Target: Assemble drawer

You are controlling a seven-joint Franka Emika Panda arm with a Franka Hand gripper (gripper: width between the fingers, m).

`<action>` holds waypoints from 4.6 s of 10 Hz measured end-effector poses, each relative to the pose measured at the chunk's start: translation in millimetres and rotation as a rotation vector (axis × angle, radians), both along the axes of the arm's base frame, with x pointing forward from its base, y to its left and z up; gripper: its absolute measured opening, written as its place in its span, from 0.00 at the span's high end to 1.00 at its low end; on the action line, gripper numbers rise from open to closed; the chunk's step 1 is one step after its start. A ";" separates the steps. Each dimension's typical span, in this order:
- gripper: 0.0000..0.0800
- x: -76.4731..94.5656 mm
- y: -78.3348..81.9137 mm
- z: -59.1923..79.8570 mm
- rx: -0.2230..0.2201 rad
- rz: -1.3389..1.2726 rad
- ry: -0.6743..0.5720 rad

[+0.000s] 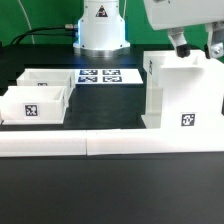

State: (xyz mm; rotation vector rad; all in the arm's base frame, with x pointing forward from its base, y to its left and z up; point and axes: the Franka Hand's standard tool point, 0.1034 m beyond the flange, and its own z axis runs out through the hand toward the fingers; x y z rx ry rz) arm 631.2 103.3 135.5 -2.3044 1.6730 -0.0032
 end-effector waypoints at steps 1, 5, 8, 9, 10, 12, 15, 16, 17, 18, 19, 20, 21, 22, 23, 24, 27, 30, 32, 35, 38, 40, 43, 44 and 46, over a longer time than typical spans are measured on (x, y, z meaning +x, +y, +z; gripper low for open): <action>0.19 1.1 1.7 5.2 0.004 0.003 -0.001; 0.19 -2.9 -4.9 -0.1 -0.064 0.283 -0.039; 0.19 -5.1 -11.9 11.6 -0.145 0.663 -0.100; 0.19 -3.3 -11.7 11.0 -0.137 0.635 -0.114; 0.19 -3.5 -13.1 10.1 -0.160 0.743 -0.134; 0.19 -4.2 -15.3 9.6 -0.187 0.902 -0.168; 0.19 -29.0 -70.5 -1.0 -0.252 1.198 -0.186; 0.19 -35.5 -96.0 -6.4 -0.261 1.222 -0.181; 0.19 -41.5 -117.3 -10.9 -0.252 1.191 -0.177; 0.19 -43.2 -124.8 -12.5 -0.246 1.168 -0.175; 0.19 -43.1 -123.4 -12.5 -0.246 1.170 -0.175; 0.19 -43.1 -123.3 -12.5 -0.246 1.174 -0.176; 0.19 -43.1 -123.7 -12.5 -0.248 1.187 -0.178; 0.19 -44.6 -124.9 -14.1 -0.254 1.192 -0.175; 0.19 -54.0 -130.8 -22.3 -0.280 1.228 -0.153; 0.19 -64.1 -140.7 -31.3 -0.309 1.240 -0.142; 0.19 -91.1 -172.4 -55.8 -0.319 1.183 -0.095; 0.19 -92.1 -176.7 -58.0 -0.318 1.186 -0.093; 0.19 -92.5 -177.7 -58.6 -0.318 1.186 -0.092; 0.19 -104.7 -199.7 -80.4 -0.324 1.255 -0.074; 0.19 -111.8 -204.0 -100.7 -0.344 1.261 -0.064; 0.19 -115.1 -204.7 -115.9 -0.356 1.264 -0.055; 0.19 -122.3 -206.7 -127.2 -0.355 1.264 -0.041; 0.19 -123.4 -206.6 -127.9 -0.355 1.264 -0.040; 0.19 -126.8 -205.3 -129.8 -0.354 1.265 -0.038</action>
Offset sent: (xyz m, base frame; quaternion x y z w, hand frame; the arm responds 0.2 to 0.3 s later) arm 0.0000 0.0000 0.0000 0.0000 0.0000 0.0000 1.0000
